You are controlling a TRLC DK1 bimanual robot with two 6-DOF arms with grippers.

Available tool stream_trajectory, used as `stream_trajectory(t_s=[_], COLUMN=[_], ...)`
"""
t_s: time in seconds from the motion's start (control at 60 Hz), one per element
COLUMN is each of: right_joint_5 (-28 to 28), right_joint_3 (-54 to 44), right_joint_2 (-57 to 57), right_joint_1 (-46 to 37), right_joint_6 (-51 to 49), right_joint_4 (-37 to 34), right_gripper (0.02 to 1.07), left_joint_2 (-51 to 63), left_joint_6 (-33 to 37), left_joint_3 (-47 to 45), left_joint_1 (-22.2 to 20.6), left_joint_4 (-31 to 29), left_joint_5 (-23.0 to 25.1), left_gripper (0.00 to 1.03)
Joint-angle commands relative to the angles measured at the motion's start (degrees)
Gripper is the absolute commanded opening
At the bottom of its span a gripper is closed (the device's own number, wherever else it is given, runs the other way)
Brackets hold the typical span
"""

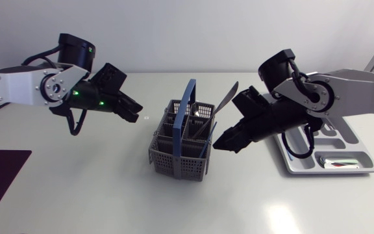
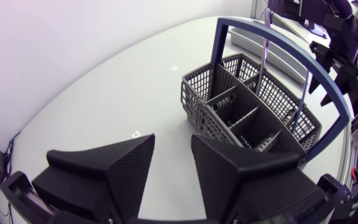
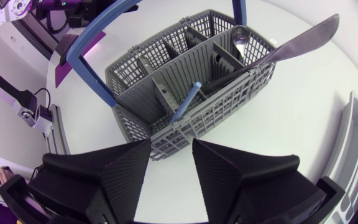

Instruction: Unload the cutlery basket into the drawer organizer.

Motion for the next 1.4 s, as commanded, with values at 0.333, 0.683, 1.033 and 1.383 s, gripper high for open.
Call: stream_trajectory(t_s=[0.333,0.683,1.033,1.383], right_joint_5=[1.95,3.53,5.11,9.86], right_joint_3=[5.50,5.32,8.75,13.14], right_joint_2=[5.20,8.01,-0.07,-13.34], right_joint_1=[0.81,3.71,7.13,9.24], right_joint_6=[4.23,4.85,3.70,3.35], right_joint_4=[3.72,6.71,2.58,-8.14], right_gripper=[0.33,0.16,0.13,0.13], left_joint_2=[-15.10,-19.05,-19.76,-20.90], left_joint_6=[0.84,0.75,1.19,1.28], left_joint_3=[-10.82,-13.73,-15.13,-15.40], left_joint_1=[-3.54,-6.17,-6.44,-7.32], left_joint_4=[-2.00,-2.53,-2.00,-2.27], left_joint_5=[0.62,0.62,0.62,0.44], left_gripper=[0.46,0.46,0.46,0.46])
